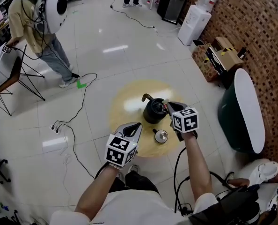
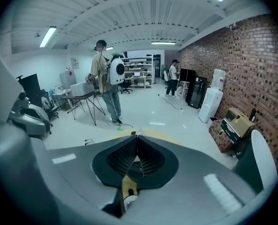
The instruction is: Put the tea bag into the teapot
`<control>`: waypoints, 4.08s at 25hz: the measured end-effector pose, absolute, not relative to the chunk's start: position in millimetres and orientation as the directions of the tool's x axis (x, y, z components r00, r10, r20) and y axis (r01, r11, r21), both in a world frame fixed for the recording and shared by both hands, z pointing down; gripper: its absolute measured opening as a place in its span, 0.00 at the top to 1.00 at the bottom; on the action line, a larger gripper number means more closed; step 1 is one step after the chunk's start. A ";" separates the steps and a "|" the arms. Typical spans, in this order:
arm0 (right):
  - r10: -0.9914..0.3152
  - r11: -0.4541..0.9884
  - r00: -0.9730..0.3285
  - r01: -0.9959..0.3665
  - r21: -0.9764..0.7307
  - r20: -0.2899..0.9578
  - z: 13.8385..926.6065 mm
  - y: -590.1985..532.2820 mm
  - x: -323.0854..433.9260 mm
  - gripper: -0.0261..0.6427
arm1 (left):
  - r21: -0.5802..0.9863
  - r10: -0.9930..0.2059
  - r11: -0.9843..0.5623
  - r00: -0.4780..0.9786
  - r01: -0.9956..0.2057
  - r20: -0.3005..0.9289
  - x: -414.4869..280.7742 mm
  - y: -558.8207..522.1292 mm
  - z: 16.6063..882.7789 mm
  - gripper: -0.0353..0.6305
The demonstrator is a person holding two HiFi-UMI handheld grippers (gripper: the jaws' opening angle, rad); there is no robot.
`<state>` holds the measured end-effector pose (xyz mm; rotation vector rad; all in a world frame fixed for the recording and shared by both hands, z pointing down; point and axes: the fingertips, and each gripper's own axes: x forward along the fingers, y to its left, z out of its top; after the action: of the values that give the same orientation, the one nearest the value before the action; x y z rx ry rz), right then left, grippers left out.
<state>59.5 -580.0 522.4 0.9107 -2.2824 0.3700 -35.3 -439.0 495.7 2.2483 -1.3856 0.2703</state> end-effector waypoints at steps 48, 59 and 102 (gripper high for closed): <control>-0.842 0.334 -0.445 -0.874 -0.352 0.306 463.1 -322.7 123.3 0.96 | 0.307 -0.776 -0.467 0.551 -0.829 0.307 -62.6 -313.7 497.2 0.93; -0.907 0.257 -0.352 -0.897 -0.359 0.229 450.6 -212.1 180.5 0.96 | 0.252 -0.745 -0.518 0.576 -0.818 0.336 -21.4 -235.9 499.4 0.93; -0.813 0.465 -0.540 -0.827 -0.316 0.218 438.6 45.6 118.2 0.96 | 0.195 -0.833 -0.441 0.481 -0.876 0.275 -41.8 44.3 457.7 0.93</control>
<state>118.2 45.6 438.6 1.4886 -2.6573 0.6055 -41.8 44.3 457.7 2.4216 -1.4455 0.1970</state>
